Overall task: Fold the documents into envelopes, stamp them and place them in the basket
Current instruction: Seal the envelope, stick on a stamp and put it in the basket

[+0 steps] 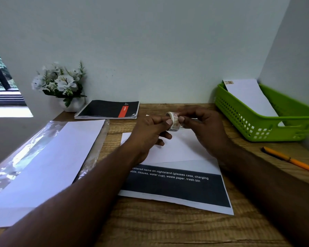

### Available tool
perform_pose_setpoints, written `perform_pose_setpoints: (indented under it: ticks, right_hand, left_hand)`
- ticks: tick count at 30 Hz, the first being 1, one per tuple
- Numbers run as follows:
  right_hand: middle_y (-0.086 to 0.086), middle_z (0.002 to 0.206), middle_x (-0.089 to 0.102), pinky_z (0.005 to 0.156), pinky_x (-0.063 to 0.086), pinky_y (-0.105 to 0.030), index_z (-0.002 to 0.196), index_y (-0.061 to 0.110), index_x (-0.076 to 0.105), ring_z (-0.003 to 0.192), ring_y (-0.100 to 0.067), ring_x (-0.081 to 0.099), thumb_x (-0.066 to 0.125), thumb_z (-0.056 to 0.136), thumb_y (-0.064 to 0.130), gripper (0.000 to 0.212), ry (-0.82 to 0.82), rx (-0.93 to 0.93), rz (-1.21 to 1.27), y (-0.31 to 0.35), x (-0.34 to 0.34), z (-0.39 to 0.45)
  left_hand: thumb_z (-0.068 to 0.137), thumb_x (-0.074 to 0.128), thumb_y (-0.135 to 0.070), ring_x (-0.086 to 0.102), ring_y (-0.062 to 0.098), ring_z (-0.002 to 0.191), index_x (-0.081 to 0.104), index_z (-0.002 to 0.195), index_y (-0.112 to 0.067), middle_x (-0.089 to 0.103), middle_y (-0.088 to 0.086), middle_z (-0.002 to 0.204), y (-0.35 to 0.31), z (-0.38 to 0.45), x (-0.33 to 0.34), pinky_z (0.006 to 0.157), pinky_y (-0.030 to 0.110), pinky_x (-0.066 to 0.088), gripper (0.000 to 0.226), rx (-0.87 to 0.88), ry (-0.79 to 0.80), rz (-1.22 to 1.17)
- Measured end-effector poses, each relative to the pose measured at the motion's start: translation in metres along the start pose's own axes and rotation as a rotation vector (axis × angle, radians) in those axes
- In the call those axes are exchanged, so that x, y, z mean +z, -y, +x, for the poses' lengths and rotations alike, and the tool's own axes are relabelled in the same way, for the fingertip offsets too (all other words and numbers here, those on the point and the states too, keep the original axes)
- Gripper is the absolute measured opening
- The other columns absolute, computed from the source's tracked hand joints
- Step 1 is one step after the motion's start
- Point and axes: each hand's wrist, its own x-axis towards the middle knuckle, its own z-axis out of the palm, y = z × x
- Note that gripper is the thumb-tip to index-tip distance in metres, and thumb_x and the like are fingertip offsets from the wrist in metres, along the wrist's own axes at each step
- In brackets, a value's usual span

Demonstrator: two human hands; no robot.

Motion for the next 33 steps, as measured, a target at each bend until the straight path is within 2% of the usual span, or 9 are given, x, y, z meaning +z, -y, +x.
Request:
perform_pose_setpoints:
  ticks: [3,6,11,15,18,21,26,30,33]
  right_hand:
    - [0.010,0.098,0.067,0.084,0.054,-0.049,0.083,0.023,0.070,0.097,-0.020,0.064,0.068,0.080,0.019,0.005,0.021,-0.010,-0.101,-0.003,0.000,0.001]
    - [0.017,0.104,0.061,0.088,0.051,-0.048,0.081,0.030,0.063,0.103,-0.015,0.059,0.062,0.085,0.027,0.005,0.052,-0.070,-0.237,-0.004,0.001,0.001]
    - [0.002,0.117,0.054,0.082,0.048,-0.021,0.089,0.024,0.056,0.114,-0.009,0.051,0.057,0.088,0.020,0.004,0.075,-0.185,-0.300,0.001,0.007,-0.003]
    - [0.017,0.121,0.049,0.098,0.041,-0.039,0.096,0.033,0.054,0.119,-0.010,0.048,0.053,0.091,0.024,0.010,0.105,-0.312,-0.407,0.001,0.010,-0.007]
    - [0.015,0.122,0.050,0.101,0.037,-0.041,0.100,0.033,0.054,0.119,-0.010,0.049,0.056,0.091,0.019,0.017,0.105,-0.362,-0.417,0.006,0.013,-0.008]
    - [0.006,0.125,0.052,0.103,0.035,-0.039,0.099,0.021,0.060,0.121,-0.011,0.048,0.057,0.091,0.017,0.009,0.118,-0.368,-0.446,0.009,0.012,-0.009]
    - [0.013,0.126,0.050,0.105,0.033,-0.032,0.092,0.018,0.062,0.124,-0.005,0.044,0.056,0.090,0.024,0.008,0.221,-0.396,-0.467,0.018,0.020,-0.014]
    - [0.011,0.117,0.058,0.100,0.034,-0.022,0.089,0.017,0.063,0.117,-0.007,0.051,0.059,0.090,0.023,0.007,0.237,-0.338,-0.386,0.023,0.025,-0.018]
    - [0.010,0.099,0.068,0.090,0.044,-0.024,0.088,0.022,0.065,0.100,-0.009,0.061,0.064,0.088,0.021,0.002,0.194,-0.205,-0.289,0.020,0.022,-0.017]
  left_hand:
    - [0.094,0.058,-0.015,0.062,0.012,0.066,0.070,0.109,-0.011,0.070,0.002,0.093,0.000,-0.001,0.000,0.051,0.023,0.044,0.020,0.009,-0.003,0.017]
    - [0.095,0.057,-0.015,0.063,0.013,0.068,0.069,0.111,-0.010,0.071,0.006,0.098,0.000,-0.001,0.001,0.053,0.024,0.046,0.021,0.007,-0.015,0.016]
    - [0.096,0.054,-0.013,0.069,0.017,0.073,0.069,0.109,-0.008,0.074,0.011,0.094,-0.002,-0.001,0.001,0.057,0.027,0.052,0.020,-0.033,-0.019,-0.077]
    - [0.096,0.052,-0.010,0.072,0.021,0.074,0.064,0.111,-0.001,0.073,0.011,0.088,-0.005,0.000,0.000,0.060,0.030,0.056,0.021,-0.094,-0.068,-0.182]
    - [0.096,0.050,-0.010,0.071,0.022,0.073,0.064,0.110,0.000,0.072,0.011,0.086,-0.007,-0.001,-0.002,0.060,0.029,0.057,0.021,-0.110,-0.064,-0.257]
    - [0.096,0.051,-0.013,0.068,0.017,0.062,0.066,0.103,-0.007,0.072,0.008,0.081,-0.010,-0.002,-0.002,0.051,0.024,0.048,0.018,-0.160,-0.077,-0.270]
    - [0.095,0.052,-0.017,0.062,0.013,0.054,0.067,0.096,-0.011,0.071,0.002,0.077,-0.013,0.002,-0.009,0.046,0.021,0.042,0.016,-0.191,-0.193,-0.300]
    - [0.093,0.057,-0.016,0.058,0.012,0.048,0.069,0.101,-0.010,0.067,0.005,0.075,-0.015,0.009,-0.033,0.042,0.018,0.041,0.016,-0.049,-0.396,-0.027]
    - [0.087,0.061,-0.022,0.068,0.016,0.074,0.076,0.085,-0.019,0.072,-0.006,0.078,-0.005,0.018,-0.066,0.069,0.028,0.056,0.015,0.199,-0.462,0.537]
